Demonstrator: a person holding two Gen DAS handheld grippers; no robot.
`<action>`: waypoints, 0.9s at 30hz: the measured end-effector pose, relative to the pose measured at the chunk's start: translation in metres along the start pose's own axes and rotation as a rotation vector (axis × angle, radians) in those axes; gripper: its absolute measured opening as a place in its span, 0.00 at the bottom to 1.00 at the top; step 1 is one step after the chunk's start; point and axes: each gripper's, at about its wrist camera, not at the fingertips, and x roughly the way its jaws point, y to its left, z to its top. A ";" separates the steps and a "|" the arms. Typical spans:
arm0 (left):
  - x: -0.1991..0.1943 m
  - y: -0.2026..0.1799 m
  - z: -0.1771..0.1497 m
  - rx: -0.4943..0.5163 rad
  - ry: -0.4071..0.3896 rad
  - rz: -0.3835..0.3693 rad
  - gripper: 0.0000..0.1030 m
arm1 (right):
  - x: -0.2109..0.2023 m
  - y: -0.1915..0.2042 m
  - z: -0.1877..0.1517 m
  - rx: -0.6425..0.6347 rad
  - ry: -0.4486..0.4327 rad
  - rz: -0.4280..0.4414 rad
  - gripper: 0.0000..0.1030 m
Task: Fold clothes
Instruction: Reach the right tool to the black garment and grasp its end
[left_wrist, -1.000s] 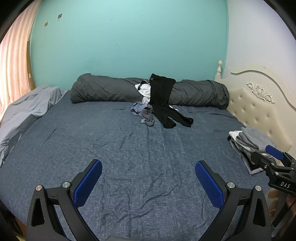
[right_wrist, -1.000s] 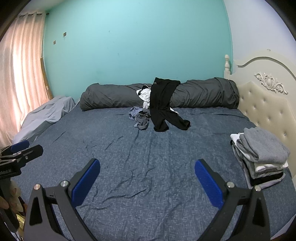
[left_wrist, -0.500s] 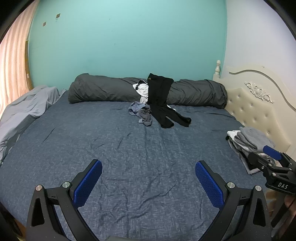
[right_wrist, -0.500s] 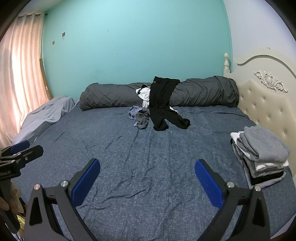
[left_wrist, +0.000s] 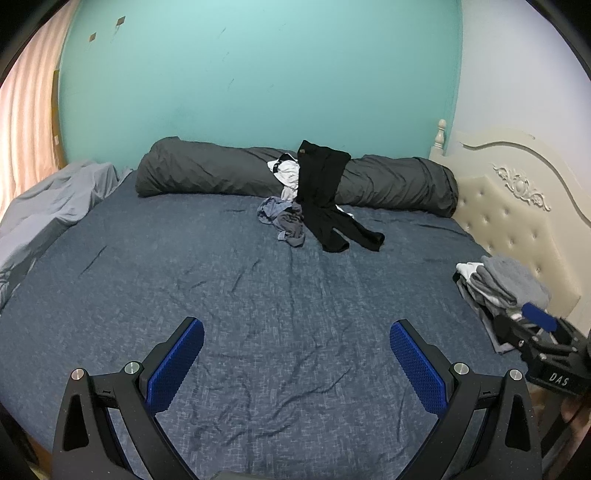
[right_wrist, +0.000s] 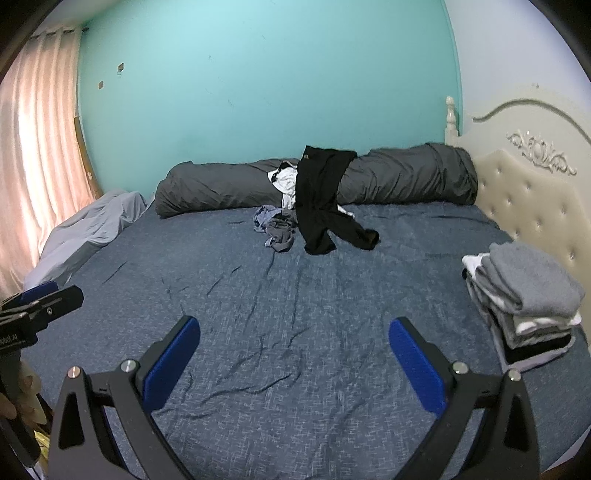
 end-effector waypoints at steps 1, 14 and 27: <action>0.004 0.000 0.001 -0.002 0.002 0.000 1.00 | 0.005 -0.002 0.000 0.006 0.007 0.000 1.00; 0.134 0.027 0.016 -0.117 0.054 0.105 1.00 | 0.144 -0.045 0.016 0.060 0.121 0.027 1.00; 0.302 0.079 0.024 -0.199 0.154 0.119 1.00 | 0.350 -0.095 0.055 0.129 0.209 0.043 1.00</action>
